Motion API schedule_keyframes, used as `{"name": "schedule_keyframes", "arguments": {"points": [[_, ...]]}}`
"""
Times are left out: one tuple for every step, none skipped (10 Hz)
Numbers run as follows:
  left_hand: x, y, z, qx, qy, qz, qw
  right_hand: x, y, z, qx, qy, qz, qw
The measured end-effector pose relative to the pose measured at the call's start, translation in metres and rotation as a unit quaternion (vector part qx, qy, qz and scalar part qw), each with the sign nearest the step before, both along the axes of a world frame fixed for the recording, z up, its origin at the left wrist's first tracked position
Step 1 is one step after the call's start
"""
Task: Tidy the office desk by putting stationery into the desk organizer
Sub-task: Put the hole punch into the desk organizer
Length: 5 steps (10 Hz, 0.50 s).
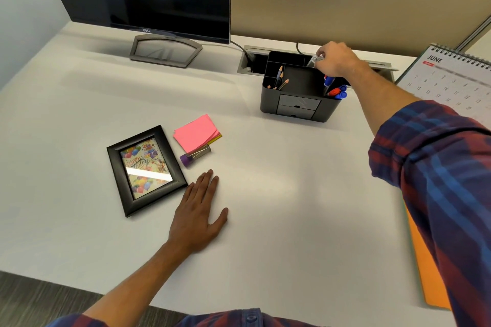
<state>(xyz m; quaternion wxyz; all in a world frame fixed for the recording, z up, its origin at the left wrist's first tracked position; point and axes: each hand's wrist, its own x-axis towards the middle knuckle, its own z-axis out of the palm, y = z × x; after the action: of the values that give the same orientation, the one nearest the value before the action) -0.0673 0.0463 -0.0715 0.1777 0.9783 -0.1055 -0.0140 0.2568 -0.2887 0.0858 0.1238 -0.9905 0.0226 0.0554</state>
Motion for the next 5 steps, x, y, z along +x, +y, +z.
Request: {"name": "schedule_keyframes", "arguments": {"points": [[0.0,0.0,0.0,0.0,0.0,0.0,1.0,-0.002,0.004,-0.001,-0.027,0.014,0.021,0.999],[0.0,0.0,0.0,0.0,-0.001,0.001,1.0,-0.008,0.009,-0.003,-0.09,0.019,0.045,0.995],[0.0,0.0,0.0,-0.002,-0.003,0.002,1.0,-0.019,0.018,0.0,-0.093,-0.054,0.071,0.992],[0.0,0.0,-0.001,-0.004,-0.005,0.002,1.0,-0.041,0.03,0.004,-0.054,-0.123,0.118,0.984],[0.0,0.0,-0.001,0.001,-0.005,0.0,1.0,-0.065,0.035,0.0,-0.034,-0.091,0.166,0.981]]}}
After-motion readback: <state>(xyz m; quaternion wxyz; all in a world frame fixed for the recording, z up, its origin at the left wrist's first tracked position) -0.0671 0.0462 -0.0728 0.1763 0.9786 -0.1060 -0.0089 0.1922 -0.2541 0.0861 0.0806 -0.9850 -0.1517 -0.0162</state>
